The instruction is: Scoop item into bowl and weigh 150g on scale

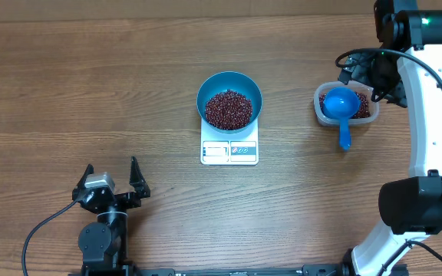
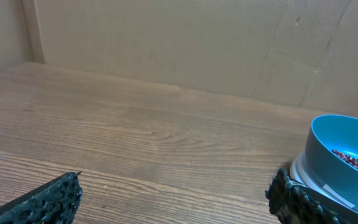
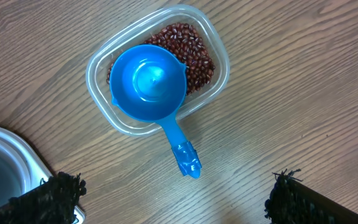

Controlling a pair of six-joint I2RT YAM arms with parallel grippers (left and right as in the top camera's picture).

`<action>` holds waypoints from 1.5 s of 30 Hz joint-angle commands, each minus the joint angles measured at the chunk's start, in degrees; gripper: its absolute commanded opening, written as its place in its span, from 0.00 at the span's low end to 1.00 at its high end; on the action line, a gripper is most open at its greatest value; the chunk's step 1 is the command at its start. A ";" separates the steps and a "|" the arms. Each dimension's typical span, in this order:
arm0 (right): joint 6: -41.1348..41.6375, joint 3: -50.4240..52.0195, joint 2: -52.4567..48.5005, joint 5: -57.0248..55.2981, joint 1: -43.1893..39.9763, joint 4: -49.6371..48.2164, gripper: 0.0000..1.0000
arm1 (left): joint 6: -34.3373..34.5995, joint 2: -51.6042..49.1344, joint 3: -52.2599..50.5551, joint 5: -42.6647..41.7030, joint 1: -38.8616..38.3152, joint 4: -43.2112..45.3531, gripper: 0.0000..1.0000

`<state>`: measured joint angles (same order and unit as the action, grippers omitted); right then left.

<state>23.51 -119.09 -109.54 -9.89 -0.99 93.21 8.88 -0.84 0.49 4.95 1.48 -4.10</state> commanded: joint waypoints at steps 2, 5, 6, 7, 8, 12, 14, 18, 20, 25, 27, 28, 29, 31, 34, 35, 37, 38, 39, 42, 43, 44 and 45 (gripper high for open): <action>-0.20 -1.27 1.86 -0.79 0.11 -0.09 1.00 | 0.55 0.59 -0.22 -0.48 -0.17 0.02 1.00; -0.22 -1.27 1.84 -0.79 0.11 -0.07 1.00 | 0.55 0.59 -0.22 -0.48 -0.17 0.02 0.99; -0.20 -1.27 1.84 -0.79 0.11 -0.09 1.00 | 0.55 0.59 -0.22 -0.50 -0.17 0.02 0.99; -0.22 -1.27 1.84 -0.79 0.11 -0.07 1.00 | 0.55 0.59 -0.22 -0.48 -0.17 0.02 1.00; -0.20 -1.27 1.84 -0.79 0.11 -0.07 1.00 | 0.55 0.59 -0.22 -0.48 -0.17 0.02 0.99; -0.20 -1.27 1.84 -0.79 0.11 -0.07 1.00 | 0.55 0.59 -0.22 -0.48 -0.17 0.04 0.99; -0.22 -1.27 1.84 -0.79 0.11 -0.09 1.00 | 0.55 0.59 -0.22 -0.50 -0.17 0.02 0.99; -0.20 -1.27 1.86 -0.79 0.11 -1.92 1.00 | 0.55 0.59 -0.22 -0.48 -0.17 0.02 0.99; -0.17 -1.27 1.86 -0.76 0.17 -4.39 1.00 | 0.55 0.59 -0.22 -0.48 -0.17 0.02 1.00; -0.17 -1.27 1.86 -0.59 0.35 -12.24 1.00 | 0.55 0.59 -0.22 -0.48 -0.17 0.02 0.99; -0.17 -1.27 1.88 -0.57 0.35 -15.28 1.00 | 0.55 0.59 -0.22 -0.48 -0.17 0.02 1.00; -0.17 -1.25 1.97 -0.57 0.39 -16.50 1.00 | 0.55 0.59 -0.22 -0.48 -0.17 0.02 1.00; -0.17 -1.25 1.99 -0.57 0.39 -17.57 1.00 | 0.55 0.59 -0.22 -0.48 -0.17 0.02 0.99; 0.04 -1.20 2.29 -0.57 0.48 -19.47 1.00 | 0.55 0.59 -0.22 -0.48 -0.17 0.02 0.99; 0.04 -0.87 3.15 -0.57 0.61 -21.46 1.00 | 0.55 0.59 -0.22 -0.48 -0.17 0.02 1.00; 0.04 -0.87 3.41 -0.59 0.61 -21.77 1.00 | 0.55 0.59 -0.22 -0.48 -0.17 0.02 0.99; 0.04 -0.87 4.07 -0.59 0.61 -22.10 1.00 | 0.55 0.59 -0.22 -0.48 -0.17 0.02 0.99; 0.04 -0.87 4.35 -0.59 0.61 -22.08 1.00 | 0.55 0.59 -0.22 -0.48 -0.17 0.02 0.99; 0.04 -0.87 4.70 -0.59 0.61 -22.10 1.00 | 0.55 0.59 -0.22 -0.48 -0.17 0.02 1.00; 0.04 -0.87 5.49 -0.59 0.63 -22.29 1.00 | 0.55 0.59 -0.22 -0.48 -0.17 0.02 1.00; 0.04 -0.87 5.73 -0.59 0.63 -22.67 1.00 | 0.55 0.59 -0.22 -0.48 -0.17 0.02 1.00; 0.04 -0.87 5.97 -0.59 0.63 -23.12 1.00 | 0.55 0.59 -0.22 -0.48 -0.17 0.02 1.00; 0.04 -0.85 6.10 -0.59 0.66 -23.69 1.00 | 0.55 0.59 -0.22 -0.48 -0.17 0.02 0.99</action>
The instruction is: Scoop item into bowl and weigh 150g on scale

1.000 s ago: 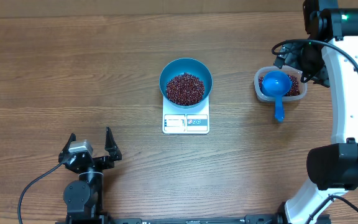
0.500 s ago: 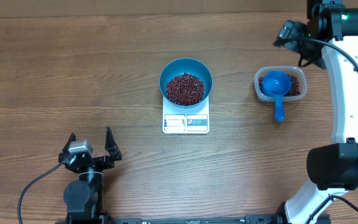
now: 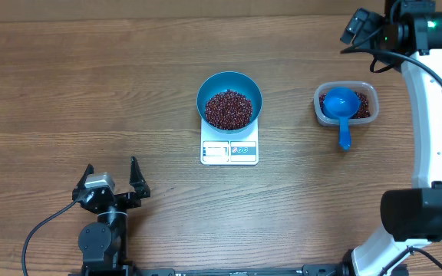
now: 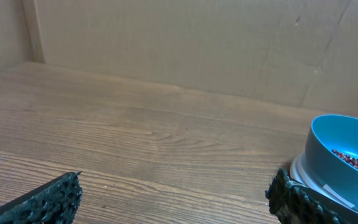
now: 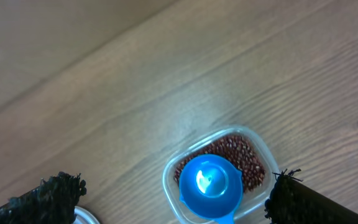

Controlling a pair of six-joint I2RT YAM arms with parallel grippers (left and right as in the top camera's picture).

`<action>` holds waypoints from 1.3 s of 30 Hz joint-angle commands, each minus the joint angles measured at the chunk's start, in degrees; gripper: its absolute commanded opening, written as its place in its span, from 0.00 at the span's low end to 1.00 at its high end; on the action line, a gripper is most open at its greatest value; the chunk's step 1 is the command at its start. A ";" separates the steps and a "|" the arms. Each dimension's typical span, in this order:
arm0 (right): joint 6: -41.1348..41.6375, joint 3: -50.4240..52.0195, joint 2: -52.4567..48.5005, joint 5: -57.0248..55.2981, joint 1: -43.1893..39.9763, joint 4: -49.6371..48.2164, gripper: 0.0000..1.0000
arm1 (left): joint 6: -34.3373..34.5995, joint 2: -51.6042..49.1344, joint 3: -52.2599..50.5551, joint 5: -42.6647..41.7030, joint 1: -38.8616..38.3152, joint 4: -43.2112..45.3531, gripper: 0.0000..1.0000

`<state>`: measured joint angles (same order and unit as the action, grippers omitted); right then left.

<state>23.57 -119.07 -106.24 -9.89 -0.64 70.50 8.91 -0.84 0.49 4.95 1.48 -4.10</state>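
Observation:
A blue bowl (image 3: 204, 90) holding red beans (image 3: 229, 110) stands on the white scale (image 3: 229, 151) at mid-table. It also shows at the right edge of the left wrist view, as the bowl (image 4: 328, 146). To the right, a clear container (image 3: 371, 87) of beans (image 3: 362, 105) holds the blue scoop (image 3: 338, 103), its handle sticking out over the near rim. My right gripper (image 3: 359, 26) hangs open and empty behind the container near the far edge. In its wrist view the scoop (image 5: 210, 185) lies in the container (image 5: 168, 180) below the gripper (image 5: 176, 200). My left gripper (image 3: 110, 182) is open at the near left.
The table's far edge meets a brown board wall (image 4: 166, 43) just behind the right gripper. My right arm's white links (image 3: 436, 130) run down the right side. A corner of the scale (image 5: 81, 217) shows by my right gripper's left finger.
My right gripper was close beside the bean container; it now sits farther back and higher, near the far edge. Scoop, container, bowl and left gripper are unchanged.

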 commanded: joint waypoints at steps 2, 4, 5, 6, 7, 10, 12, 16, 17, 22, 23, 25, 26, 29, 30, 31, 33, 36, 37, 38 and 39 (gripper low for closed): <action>-0.02 0.15 3.67 -0.59 0.42 -3.19 1.00 | 0.52 0.59 -0.22 -0.48 -0.17 0.02 1.00; -0.02 3.32 5.38 -0.59 0.72 -7.04 1.00 | 0.52 0.59 -0.22 -0.50 -0.17 0.02 1.00; -0.02 5.51 6.40 -0.57 0.94 -9.29 1.00 | 0.52 0.59 -0.22 -0.48 -0.17 0.02 0.99; 0.00 8.61 7.85 -0.55 1.14 -12.28 1.00 | 0.52 0.59 -0.22 -0.48 -0.17 0.04 0.99; 0.02 12.66 9.60 -0.55 1.44 -15.85 1.00 | 0.52 0.59 -0.22 -0.48 -0.17 0.02 1.00; 0.44 22.95 14.03 -0.31 1.97 -23.43 1.00 | 0.52 0.59 -0.22 -0.48 -0.17 0.02 0.99; 0.42 29.38 17.03 -0.04 2.27 -27.61 1.00 | 0.52 0.59 -0.22 -0.48 -0.17 0.02 0.99; 0.39 42.01 23.80 0.07 2.51 -36.81 1.00 | 0.52 0.59 -0.22 -0.48 -0.17 0.02 1.00; 0.39 44.74 25.46 0.04 2.51 -39.21 1.00 | 0.52 0.59 -0.22 -0.50 -0.17 0.02 0.99; 0.35 59.04 34.38 0.02 2.45 -51.78 1.00 | 0.52 0.59 -0.22 -0.50 -0.17 0.02 0.99; 0.35 61.53 35.95 0.02 2.45 -54.01 1.00 | 0.52 0.59 -0.22 -0.48 -0.17 0.02 1.00; 0.35 66.18 39.01 0.02 2.45 -58.29 1.00 | 0.52 0.59 -0.22 -0.48 -0.17 0.02 0.99; 0.33 69.11 41.03 0.02 2.45 -61.00 1.00 | 0.52 0.59 -0.22 -0.48 -0.17 0.02 1.00; -0.24 74.88 45.46 0.04 2.45 -65.92 1.00 | 0.52 0.59 -0.22 -0.50 -0.17 0.02 1.00; -1.11 76.61 47.06 0.09 2.45 -67.32 1.00 | 0.52 0.59 -0.22 -0.50 -0.17 0.02 1.00; -1.73 78.44 48.76 0.07 2.45 -68.65 1.00 | 0.52 0.59 -0.22 -0.48 -0.17 0.02 0.99; -3.43 81.53 52.06 0.09 2.45 -70.77 1.00 | 0.52 0.59 -0.22 -0.50 -0.17 0.02 1.00; -7.98 86.31 58.12 1.29 2.45 -73.26 1.00 | 0.52 0.59 -0.22 -0.48 -0.17 0.02 0.99; -9.70 87.62 60.11 2.14 2.45 -73.44 1.00 | 0.52 0.59 -0.22 -0.48 -0.17 0.02 1.00; -11.69 89.09 62.42 3.10 2.45 -73.46 1.00 | 0.52 0.59 -0.22 -0.48 -0.17 0.02 1.00; -13.11 90.31 64.39 3.87 2.45 -73.44 1.00 | 0.52 0.59 -0.22 -0.48 -0.17 0.02 0.99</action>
<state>16.69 -31.27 -46.22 -8.32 1.65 -2.35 8.88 -0.86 0.49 4.93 1.48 -4.14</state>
